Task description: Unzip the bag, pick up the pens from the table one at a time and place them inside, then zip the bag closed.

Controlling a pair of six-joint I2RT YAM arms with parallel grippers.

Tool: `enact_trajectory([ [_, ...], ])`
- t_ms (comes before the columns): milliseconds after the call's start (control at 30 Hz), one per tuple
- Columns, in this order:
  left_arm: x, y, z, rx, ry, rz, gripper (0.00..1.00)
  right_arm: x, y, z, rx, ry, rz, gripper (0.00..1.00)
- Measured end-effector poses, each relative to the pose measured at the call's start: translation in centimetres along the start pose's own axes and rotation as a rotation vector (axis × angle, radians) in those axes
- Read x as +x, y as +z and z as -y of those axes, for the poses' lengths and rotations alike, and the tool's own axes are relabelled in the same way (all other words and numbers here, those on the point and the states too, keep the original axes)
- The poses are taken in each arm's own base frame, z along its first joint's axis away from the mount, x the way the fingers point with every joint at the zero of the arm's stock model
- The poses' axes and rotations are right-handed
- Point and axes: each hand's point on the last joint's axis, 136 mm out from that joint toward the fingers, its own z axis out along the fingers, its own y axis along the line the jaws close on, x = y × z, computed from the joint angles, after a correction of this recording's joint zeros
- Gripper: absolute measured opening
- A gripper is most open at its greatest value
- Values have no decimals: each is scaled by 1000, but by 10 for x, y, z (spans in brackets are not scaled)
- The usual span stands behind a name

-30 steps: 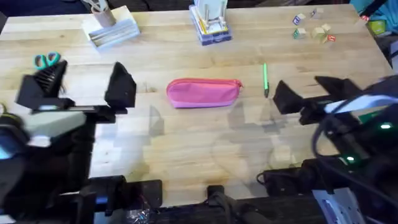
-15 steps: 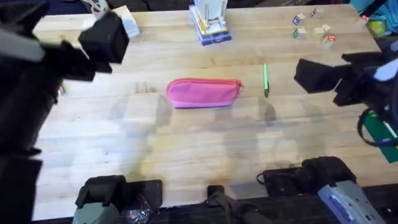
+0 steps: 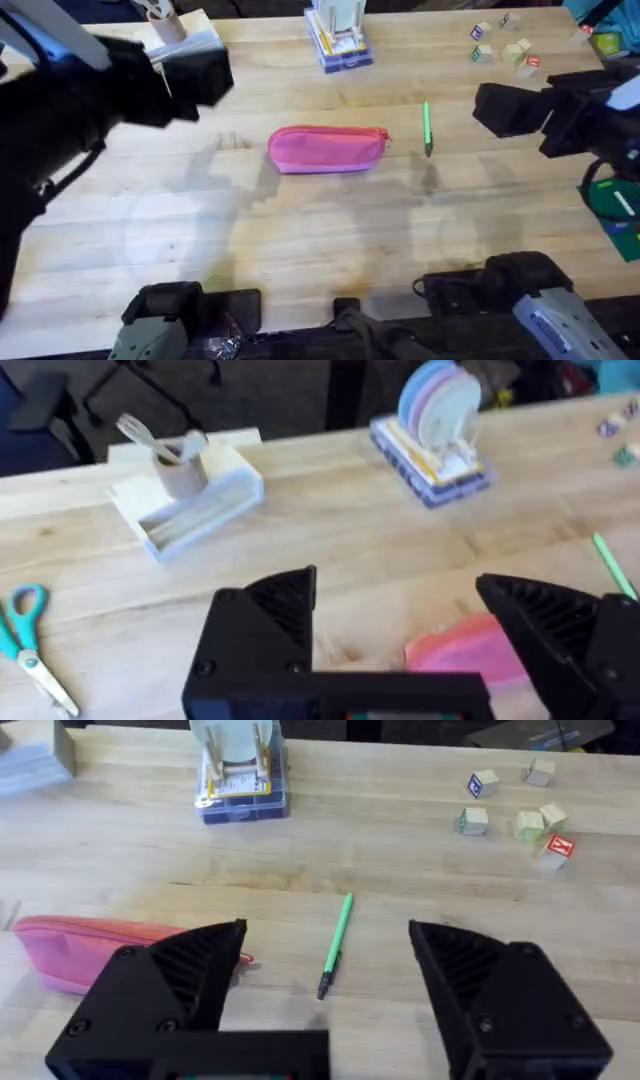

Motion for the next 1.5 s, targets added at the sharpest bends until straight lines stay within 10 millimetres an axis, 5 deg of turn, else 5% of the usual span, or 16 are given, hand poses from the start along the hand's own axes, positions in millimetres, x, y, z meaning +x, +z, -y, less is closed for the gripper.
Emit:
enact_trajectory([
  [333, 69, -12, 35, 247, 351, -240, 994, 0, 0, 0, 0, 0, 0, 998],
  [533, 82, -2, 36, 323, 571, -271, 994, 0, 0, -1, -3, 0, 0, 997],
  [867, 91, 7, 35, 369, 688, -292, 994, 0, 0, -1, -3, 0, 0, 998],
  [1500, 141, 56, 60, 782, 859, -276, 993, 0, 0, -1, -3, 0, 1, 997],
])
